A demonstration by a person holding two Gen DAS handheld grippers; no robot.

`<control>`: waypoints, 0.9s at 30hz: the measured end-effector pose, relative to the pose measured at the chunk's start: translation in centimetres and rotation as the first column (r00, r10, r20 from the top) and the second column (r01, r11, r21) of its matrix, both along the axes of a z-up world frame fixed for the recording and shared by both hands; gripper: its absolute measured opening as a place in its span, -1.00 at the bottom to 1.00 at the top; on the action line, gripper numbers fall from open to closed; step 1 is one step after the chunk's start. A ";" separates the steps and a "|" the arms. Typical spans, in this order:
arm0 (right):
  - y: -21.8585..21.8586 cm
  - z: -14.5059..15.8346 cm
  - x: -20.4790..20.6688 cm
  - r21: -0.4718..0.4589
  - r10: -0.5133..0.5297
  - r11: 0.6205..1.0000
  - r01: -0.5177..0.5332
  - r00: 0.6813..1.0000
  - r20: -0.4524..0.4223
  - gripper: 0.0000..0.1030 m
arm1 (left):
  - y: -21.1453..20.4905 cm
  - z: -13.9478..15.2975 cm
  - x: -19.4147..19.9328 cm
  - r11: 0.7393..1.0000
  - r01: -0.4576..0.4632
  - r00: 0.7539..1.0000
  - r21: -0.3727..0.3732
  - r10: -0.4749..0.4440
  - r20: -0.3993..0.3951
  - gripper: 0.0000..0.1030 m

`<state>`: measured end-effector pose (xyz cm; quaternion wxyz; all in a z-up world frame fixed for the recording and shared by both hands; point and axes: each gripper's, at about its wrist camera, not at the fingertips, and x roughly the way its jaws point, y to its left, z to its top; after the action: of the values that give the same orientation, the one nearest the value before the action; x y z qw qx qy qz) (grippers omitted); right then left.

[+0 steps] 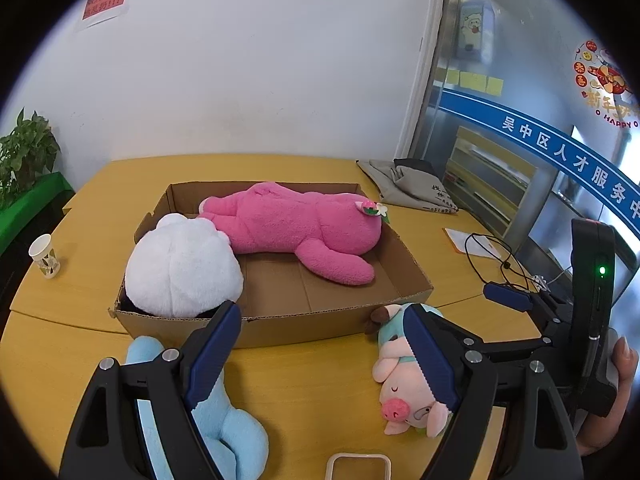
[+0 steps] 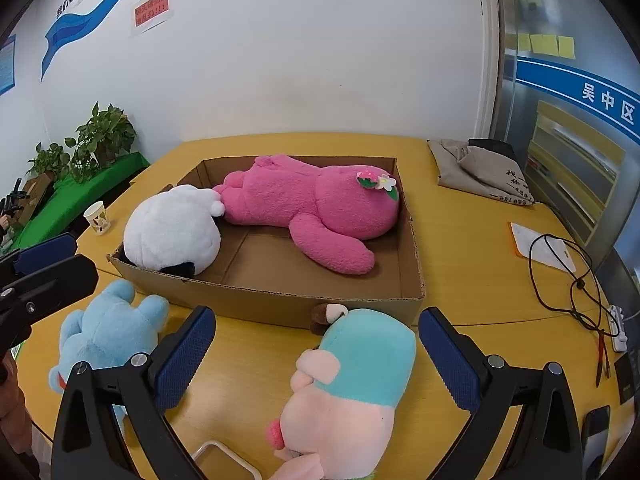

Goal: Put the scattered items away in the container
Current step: 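Open both grippers and pull back from the box, then move both tools to the pig plush and close both grippers on it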

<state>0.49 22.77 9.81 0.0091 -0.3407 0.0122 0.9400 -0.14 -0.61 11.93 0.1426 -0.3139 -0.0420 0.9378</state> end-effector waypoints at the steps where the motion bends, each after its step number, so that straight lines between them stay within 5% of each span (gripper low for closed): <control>1: 0.0 0.0 0.0 -0.002 0.000 1.000 0.000 1.000 0.001 1.00 | 0.0 0.0 0.0 1.000 0.003 1.000 -0.001 -0.003 -0.001 0.62; 27: -0.8 -0.6 -0.3 0.000 -0.010 1.000 0.010 1.000 0.020 1.00 | -0.7 -1.5 -0.5 0.999 0.025 0.998 0.033 -0.026 0.057 0.62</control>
<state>0.20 22.02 9.23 0.0138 -0.3500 0.0141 0.9365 -0.67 -1.36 10.46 0.1584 -0.3387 -0.0571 0.9257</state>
